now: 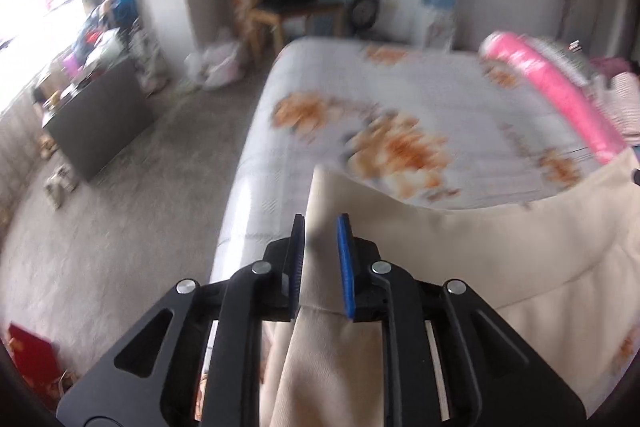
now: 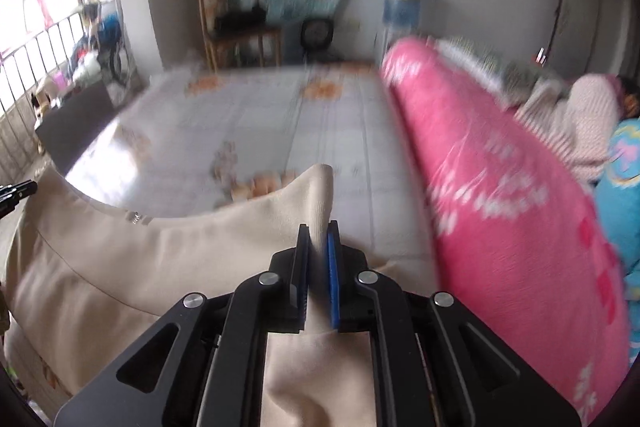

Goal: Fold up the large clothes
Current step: 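Fold the lifted jacket edge over the jacket with both grippers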

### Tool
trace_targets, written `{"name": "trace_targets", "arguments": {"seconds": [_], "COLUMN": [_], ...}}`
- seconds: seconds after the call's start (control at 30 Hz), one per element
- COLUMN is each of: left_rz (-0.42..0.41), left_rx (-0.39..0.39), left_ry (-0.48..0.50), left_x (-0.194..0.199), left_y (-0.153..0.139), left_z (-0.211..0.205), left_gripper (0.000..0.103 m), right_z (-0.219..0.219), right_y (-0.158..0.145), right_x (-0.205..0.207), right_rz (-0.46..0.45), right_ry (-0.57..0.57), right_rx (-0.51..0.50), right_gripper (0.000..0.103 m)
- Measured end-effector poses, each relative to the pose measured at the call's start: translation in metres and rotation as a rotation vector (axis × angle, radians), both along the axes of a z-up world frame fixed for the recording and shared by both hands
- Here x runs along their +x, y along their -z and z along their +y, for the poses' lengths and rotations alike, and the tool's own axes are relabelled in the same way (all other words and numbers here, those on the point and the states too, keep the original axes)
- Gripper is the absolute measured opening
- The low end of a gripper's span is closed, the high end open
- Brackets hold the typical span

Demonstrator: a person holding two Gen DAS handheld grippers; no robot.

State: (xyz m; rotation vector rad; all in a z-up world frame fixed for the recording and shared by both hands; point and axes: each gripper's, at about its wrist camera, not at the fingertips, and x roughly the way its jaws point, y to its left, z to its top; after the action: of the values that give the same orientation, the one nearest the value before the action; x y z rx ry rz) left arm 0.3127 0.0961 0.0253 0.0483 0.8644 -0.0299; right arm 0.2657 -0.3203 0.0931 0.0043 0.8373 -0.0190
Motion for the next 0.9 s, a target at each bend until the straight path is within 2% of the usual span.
{"name": "trace_targets", "arguments": {"seconds": [0.07,0.13,0.17,0.23,0.3,0.33,0.4,0.47,0.53,0.6,0.63,0.7,0.77,0.83,0.9], "left_rz": [-0.005,-0.039,-0.042,0.010,0.121,0.153,0.157,0.136,0.126,0.097,0.072,0.004,-0.015,0.028,0.132], "left_rx": [-0.062,-0.170,-0.209,-0.267,-0.318,-0.312,-0.310,-0.325,-0.318,-0.281,-0.270,-0.310,-0.311,-0.276,-0.235], "left_ry": [-0.023,-0.001,0.028,0.081,0.121,0.099,0.072,0.055,0.040,0.024,0.028,0.083,0.131,0.150,0.130], "left_x": [-0.003,-0.013,-0.014,-0.007,0.007,0.012,0.016,0.014,0.011,0.006,0.004,-0.004,-0.007,-0.002,0.011], "left_y": [0.001,-0.008,-0.011,-0.007,0.010,0.020,0.028,0.028,0.026,0.018,0.013,-0.005,-0.014,-0.008,0.015], "left_z": [0.011,0.022,0.022,0.018,0.007,0.003,0.000,0.004,0.009,0.010,0.008,0.006,-0.003,-0.016,-0.022], "left_gripper": [0.016,0.019,0.022,0.023,0.024,0.024,0.024,0.023,0.023,0.023,0.023,0.024,0.028,0.036,0.037], "right_z": [-0.004,-0.006,-0.006,0.000,0.007,0.009,0.003,-0.015,-0.031,-0.042,-0.042,-0.032,-0.008,0.017,0.026], "right_y": [0.012,0.008,0.004,0.002,0.005,0.008,0.008,-0.004,-0.017,-0.028,-0.030,-0.028,-0.017,0.003,0.023], "right_x": [0.003,-0.003,-0.005,0.000,0.010,0.017,0.020,0.012,0.000,-0.010,-0.012,-0.010,-0.003,0.007,0.020], "right_rz": [0.028,0.000,-0.007,0.006,0.026,0.037,0.036,-0.019,-0.071,-0.112,-0.114,-0.099,-0.051,0.016,0.089], "right_ry": [0.024,0.003,-0.014,-0.066,-0.091,-0.091,-0.041,0.041,0.145,0.192,0.183,0.124,0.040,-0.059,-0.099], "right_rx": [-0.009,0.040,0.080,0.140,0.139,0.134,0.146,0.179,0.140,0.126,0.137,0.130,0.084,0.089,0.143], "right_gripper": [0.011,0.015,0.020,0.025,0.025,0.025,0.025,0.025,0.025,0.025,0.025,0.025,0.025,0.025,0.025]}}
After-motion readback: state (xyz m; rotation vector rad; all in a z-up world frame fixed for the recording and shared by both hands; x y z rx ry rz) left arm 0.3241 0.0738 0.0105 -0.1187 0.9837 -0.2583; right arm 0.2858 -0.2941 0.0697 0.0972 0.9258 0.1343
